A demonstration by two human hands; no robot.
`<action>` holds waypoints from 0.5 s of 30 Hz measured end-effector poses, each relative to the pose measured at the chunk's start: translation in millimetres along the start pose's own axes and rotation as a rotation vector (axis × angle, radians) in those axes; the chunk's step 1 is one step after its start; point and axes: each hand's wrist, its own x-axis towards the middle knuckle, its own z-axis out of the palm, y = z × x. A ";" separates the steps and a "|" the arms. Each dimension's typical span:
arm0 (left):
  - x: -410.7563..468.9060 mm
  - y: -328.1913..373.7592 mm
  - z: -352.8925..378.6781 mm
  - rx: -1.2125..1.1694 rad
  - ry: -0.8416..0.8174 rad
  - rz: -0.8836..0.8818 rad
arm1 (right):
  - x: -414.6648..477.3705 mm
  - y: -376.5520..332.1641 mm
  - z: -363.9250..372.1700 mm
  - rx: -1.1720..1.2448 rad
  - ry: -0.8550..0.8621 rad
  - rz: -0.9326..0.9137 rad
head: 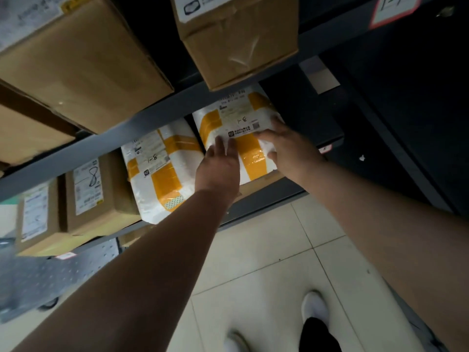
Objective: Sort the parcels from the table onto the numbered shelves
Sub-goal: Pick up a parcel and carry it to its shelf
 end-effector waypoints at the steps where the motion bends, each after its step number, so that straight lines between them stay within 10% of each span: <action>1: 4.1 -3.6 -0.1 -0.005 0.009 -0.007 | 7.5 -2.6 1.6 0.001 -0.002 0.010; 15: -10.8 -11.3 -17.4 -0.111 -0.059 -0.061 | -30.2 5.3 0.5 -0.123 0.027 -0.035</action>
